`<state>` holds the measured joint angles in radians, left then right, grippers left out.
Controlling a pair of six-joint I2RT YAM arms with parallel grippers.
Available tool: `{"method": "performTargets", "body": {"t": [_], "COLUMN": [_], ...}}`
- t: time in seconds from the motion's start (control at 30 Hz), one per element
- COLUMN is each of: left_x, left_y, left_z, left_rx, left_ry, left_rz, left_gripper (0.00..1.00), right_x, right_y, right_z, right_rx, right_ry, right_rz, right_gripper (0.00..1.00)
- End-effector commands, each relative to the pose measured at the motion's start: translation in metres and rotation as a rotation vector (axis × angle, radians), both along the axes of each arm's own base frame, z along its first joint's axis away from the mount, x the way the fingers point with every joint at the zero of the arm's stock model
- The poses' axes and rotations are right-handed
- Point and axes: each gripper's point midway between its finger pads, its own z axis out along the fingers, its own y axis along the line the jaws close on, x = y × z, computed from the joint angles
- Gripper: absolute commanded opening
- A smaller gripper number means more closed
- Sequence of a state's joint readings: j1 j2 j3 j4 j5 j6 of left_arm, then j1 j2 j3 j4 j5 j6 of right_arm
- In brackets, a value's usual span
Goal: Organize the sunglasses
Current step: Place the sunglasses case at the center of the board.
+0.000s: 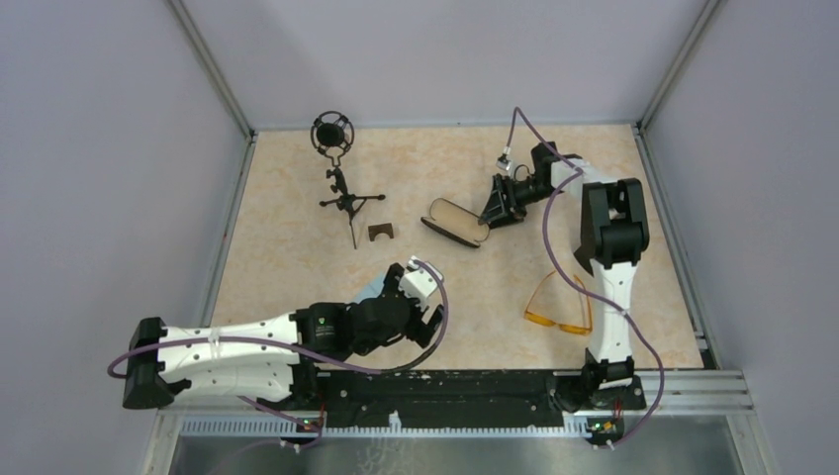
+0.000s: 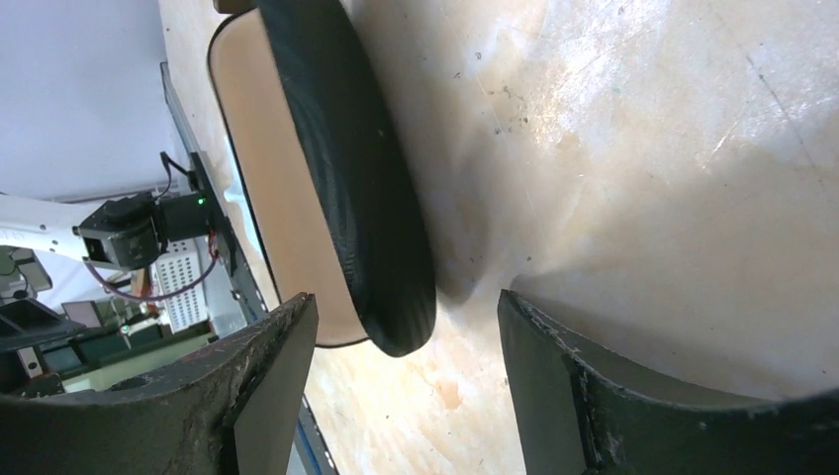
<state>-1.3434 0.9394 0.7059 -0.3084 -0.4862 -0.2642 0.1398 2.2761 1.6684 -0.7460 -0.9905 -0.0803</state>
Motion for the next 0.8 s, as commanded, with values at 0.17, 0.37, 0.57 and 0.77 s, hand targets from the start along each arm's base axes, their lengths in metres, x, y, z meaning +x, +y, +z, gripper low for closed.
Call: {"method": "performTargets", "body": {"t": [0.17,0.37,0.57,0.77], "left_x": [0.000,-0.006,-0.009,-0.011], "left_y": [0.007,0.018,0.034,0.040], "left_z": [0.005,0.006,0.011,0.021], "left_rx": [-0.025,-0.034,-0.082,-0.135], "left_ry": [-0.001,0.036,0.042,0.049], "left_rz": [0.020,0.029,0.055,0.066], "left_gripper": [0.89,0.89,0.89,0.89], "right_x": [0.002,-0.001,-0.016,-0.018], "right_y": [-0.018,-0.038,-0.008,0.047], "right_z": [0.019,0.063,0.140,0.104], "right_rx": [-0.093,-0.203,-0.117,-0.223], "right_ry": [-0.131,-0.364,-0.683,-0.667], "right_rz": [-0.033,-0.100,0.002,0.229], "right_gripper": [0.70,0.72,0.72,0.59]}}
